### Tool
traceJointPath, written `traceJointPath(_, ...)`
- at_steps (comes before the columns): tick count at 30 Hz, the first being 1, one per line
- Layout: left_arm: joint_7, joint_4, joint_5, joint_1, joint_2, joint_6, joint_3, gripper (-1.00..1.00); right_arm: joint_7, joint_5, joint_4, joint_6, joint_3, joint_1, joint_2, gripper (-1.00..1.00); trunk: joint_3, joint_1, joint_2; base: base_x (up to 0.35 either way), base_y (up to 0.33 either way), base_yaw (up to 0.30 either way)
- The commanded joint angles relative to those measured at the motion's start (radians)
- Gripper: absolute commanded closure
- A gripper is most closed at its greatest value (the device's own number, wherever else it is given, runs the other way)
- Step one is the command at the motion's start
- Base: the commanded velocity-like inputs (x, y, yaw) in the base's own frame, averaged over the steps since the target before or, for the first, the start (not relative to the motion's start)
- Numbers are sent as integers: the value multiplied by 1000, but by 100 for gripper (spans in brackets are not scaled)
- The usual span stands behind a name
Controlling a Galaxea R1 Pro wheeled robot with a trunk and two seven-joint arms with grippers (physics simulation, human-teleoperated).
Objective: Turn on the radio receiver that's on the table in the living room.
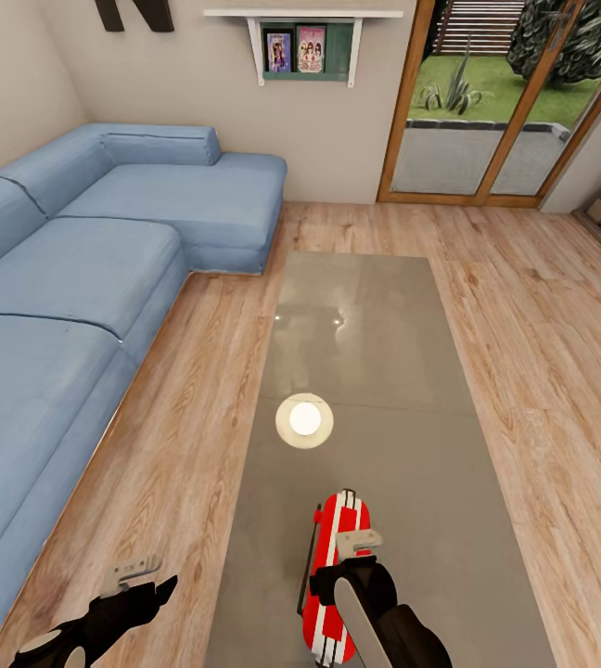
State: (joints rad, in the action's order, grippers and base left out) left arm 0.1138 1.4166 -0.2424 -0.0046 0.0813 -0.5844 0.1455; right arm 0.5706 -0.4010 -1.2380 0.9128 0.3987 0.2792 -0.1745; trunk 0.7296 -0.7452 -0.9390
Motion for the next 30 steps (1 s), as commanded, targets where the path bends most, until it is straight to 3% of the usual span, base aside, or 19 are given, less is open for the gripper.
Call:
traceJointPath(1,0,0,0,0,0,0,0,-100,0,0,0,0,0,0,0,-100,0,0,0,0,0,0)
traceJointPath(6,0,0,0,0,0,0,0,-100,0,1,0,0,0,0,0,-100,0,0,0,0,0,0)
traceJointPath(7,0,0,0,0,0,0,0,-100,0,1,0,0,0,0,0,100,0,0,0,0,0,0)
traceJointPath(25,0,0,0,0,0,0,0,-100,2,3,27,-41,-1,0,0,100,0,0,0,0,0,0)
traceJointPath(30,0,0,0,0,0,0,0,-100,5,6,-44,-35,-1,-1,0,100,0,0,0,0,0,0)
